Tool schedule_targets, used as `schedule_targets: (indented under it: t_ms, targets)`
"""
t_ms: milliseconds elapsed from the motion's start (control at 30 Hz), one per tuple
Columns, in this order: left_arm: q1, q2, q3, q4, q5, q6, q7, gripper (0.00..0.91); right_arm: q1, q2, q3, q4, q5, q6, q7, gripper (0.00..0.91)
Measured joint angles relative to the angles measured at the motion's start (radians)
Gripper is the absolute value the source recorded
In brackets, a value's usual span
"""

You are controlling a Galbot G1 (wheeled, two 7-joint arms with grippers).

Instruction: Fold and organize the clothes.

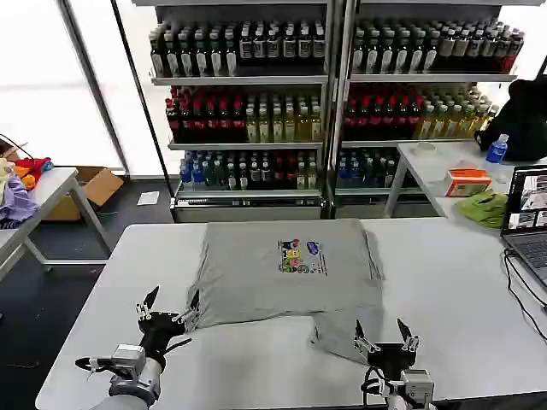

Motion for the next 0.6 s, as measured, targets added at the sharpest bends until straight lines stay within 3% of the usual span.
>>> schedule_targets:
  t_ms: [600]
  targets:
    - [-0.003, 0.015, 0.003, 0.026, -0.036, 0.065, 0.012, 0.907, -0.016, 0.021, -0.033, -0.029, 0.0, -0.027, 0.04, 0.907]
